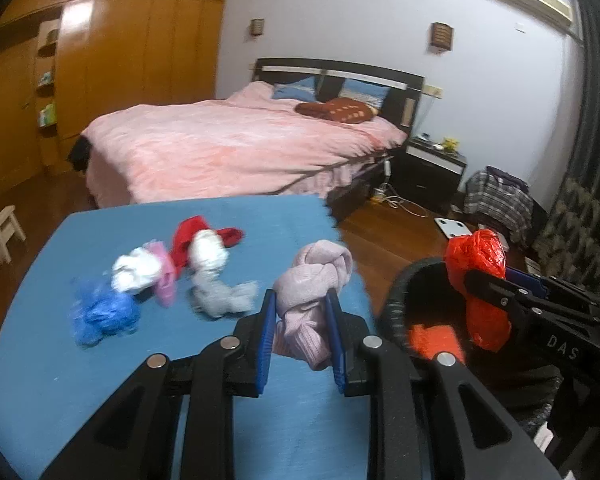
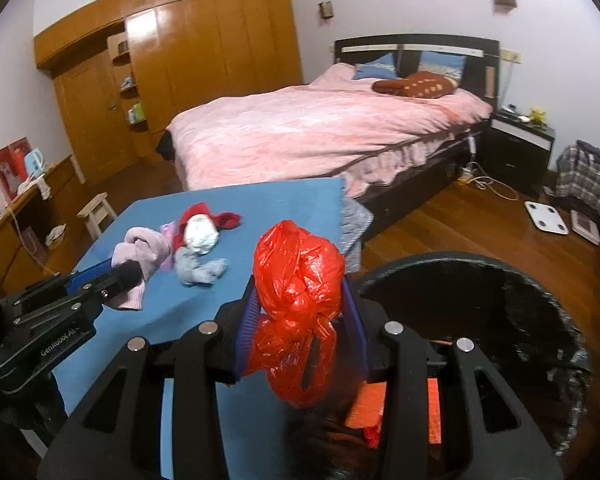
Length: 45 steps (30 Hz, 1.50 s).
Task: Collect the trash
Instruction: 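Carry the red bag and pink sock over the black bin and open both tools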
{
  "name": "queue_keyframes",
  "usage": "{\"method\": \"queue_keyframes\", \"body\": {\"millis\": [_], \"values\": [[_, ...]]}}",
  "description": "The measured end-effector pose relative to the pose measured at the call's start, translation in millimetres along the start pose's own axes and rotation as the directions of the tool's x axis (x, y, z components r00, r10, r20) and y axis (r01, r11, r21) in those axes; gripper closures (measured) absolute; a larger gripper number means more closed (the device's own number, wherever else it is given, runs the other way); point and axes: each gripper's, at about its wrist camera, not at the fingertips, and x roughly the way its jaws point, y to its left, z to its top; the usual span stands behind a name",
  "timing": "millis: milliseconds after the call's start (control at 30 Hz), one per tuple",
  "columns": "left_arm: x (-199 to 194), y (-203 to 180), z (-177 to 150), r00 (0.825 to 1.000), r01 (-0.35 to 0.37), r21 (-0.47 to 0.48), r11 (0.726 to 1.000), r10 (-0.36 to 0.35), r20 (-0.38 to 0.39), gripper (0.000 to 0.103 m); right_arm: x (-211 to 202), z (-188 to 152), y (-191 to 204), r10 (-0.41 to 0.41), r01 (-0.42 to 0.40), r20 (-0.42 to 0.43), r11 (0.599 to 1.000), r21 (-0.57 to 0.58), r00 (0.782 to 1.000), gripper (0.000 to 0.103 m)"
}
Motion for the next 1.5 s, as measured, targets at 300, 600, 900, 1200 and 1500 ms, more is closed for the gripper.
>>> {"method": "queue_keyframes", "body": {"millis": [300, 600, 900, 1200, 1500], "values": [[10.9, -61.2, 4.5, 0.995, 0.102, 0.072, 0.992, -0.102, -0.010, 0.079, -25.3, -14.7, -62.8, -0.108, 0.107, 0.009, 0.992, 0.066, 0.994, 0.064], [27.4, -121.2, 2.9, 0.980, 0.198, 0.137, 0.971, -0.195, -0.035, 0.079, -40.4, -31.6, -114.5, -0.197, 0.195, 0.004, 0.973, 0.126, 0.980, 0.064], [47.5, -158.8, 0.6, 0.959, 0.282, 0.169, 0.944, -0.271, -0.088, 0.077, -46.3, -48.6, -146.4, -0.254, 0.253, -0.019, 0.954, 0.157, 0.967, 0.061], [49.3, -151.3, -2.8, 0.958, 0.281, 0.156, 0.947, -0.269, -0.096, 0.042, -49.9, -56.1, -160.9, -0.291, 0.288, -0.012, 0.940, 0.184, 0.957, 0.021], [35.6, -116.2, 1.1, 0.982, 0.189, 0.123, 0.974, -0.184, -0.050, 0.014, -48.6, -48.2, -147.2, -0.273, 0.268, -0.001, 0.945, 0.188, 0.962, 0.006]]}}
